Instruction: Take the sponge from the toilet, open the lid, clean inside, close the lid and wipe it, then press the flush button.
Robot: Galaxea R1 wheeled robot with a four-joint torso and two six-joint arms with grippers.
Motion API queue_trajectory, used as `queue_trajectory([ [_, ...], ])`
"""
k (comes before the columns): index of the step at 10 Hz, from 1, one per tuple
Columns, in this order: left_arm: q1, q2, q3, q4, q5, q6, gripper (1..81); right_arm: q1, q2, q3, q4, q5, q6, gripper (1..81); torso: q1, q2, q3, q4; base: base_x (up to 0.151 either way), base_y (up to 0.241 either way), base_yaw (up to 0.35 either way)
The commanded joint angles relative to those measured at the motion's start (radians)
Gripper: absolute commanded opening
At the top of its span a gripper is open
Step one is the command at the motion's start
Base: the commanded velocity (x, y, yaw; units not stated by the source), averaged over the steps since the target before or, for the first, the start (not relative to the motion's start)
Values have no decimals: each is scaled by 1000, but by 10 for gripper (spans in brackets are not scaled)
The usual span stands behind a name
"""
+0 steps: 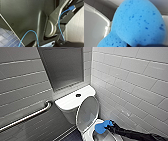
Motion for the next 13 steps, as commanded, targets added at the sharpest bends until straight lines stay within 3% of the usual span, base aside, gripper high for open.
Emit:
queue_trajectory([
  [1,29,-29,21,15,1,0,811,55,-116,135,11,-21,30,10,0,0,0,0,0,0,0],
  [3,29,-29,21,15,-1,0,811,21,-215,265,11,37,39,10,0,0,0,0,0,0,0],
  [8,29,-34,21,19,-2,0,811,-80,-338,382,13,109,56,10,0,0,0,0,0,0,0],
  [13,29,-26,21,25,-2,5,811,-249,-487,567,7,270,65,10,0,0,0,0,0,0,0],
])
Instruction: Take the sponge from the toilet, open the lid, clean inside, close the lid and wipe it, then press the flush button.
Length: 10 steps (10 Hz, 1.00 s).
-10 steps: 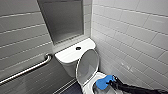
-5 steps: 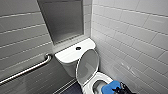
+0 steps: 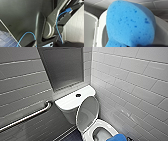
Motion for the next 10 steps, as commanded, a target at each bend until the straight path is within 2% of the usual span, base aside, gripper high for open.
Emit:
queue_trajectory([
  [1,29,-25,20,25,28,4,811,-21,-110,115,1,32,15,10,0,0,0,0,0,0,0],
  [6,29,-12,18,28,24,6,811,-207,-169,252,-2,167,7,10,0,0,0,0,0,0,0],
  [8,29,-9,20,31,23,6,811,-265,-146,260,-4,179,-2,10,0,0,0,0,0,0,0],
  [10,29,-8,18,40,23,6,811,-287,-143,310,-4,181,-42,10,0,0,0,0,0,0,0],
])
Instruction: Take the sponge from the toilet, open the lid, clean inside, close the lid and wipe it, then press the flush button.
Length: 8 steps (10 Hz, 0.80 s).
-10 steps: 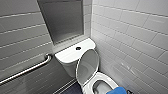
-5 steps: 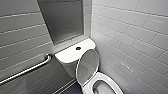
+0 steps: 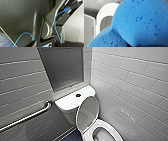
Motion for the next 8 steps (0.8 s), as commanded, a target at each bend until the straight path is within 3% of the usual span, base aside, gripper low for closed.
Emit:
queue_trajectory([
  [1,29,-22,17,34,25,6,811,0,-39,114,-8,-138,-53,10,0,0,0,0,0,0,0],
  [4,29,-13,6,33,25,6,811,9,-124,298,-3,-83,-142,10,0,0,0,0,0,0,0],
  [8,29,-11,6,33,25,6,811,123,-159,344,6,-101,-148,10,0,0,0,0,0,0,0],
])
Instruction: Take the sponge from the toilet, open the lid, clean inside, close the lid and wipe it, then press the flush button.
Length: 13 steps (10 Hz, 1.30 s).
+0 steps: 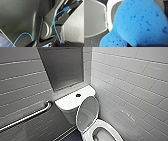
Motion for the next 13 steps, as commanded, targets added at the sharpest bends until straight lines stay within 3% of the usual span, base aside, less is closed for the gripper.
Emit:
queue_trajectory([
  [1,29,-21,10,25,25,6,811,168,-56,47,0,-89,-14,10,0,0,0,0,0,0,0],
  [3,24,-19,7,24,25,4,811,280,-21,-30,41,-191,-14,10,0,0,0,0,0,0,0],
  [4,23,-18,7,24,26,3,811,346,22,-111,71,-280,-14,10,0,0,0,0,0,0,0],
  [8,20,0,-28,14,26,-2,811,504,229,-400,101,-470,-13,10,0,0,0,0,0,0,0],
  [13,20,31,-81,13,25,-4,811,671,368,-581,102,-606,-2,10,0,0,0,0,0,0,0],
])
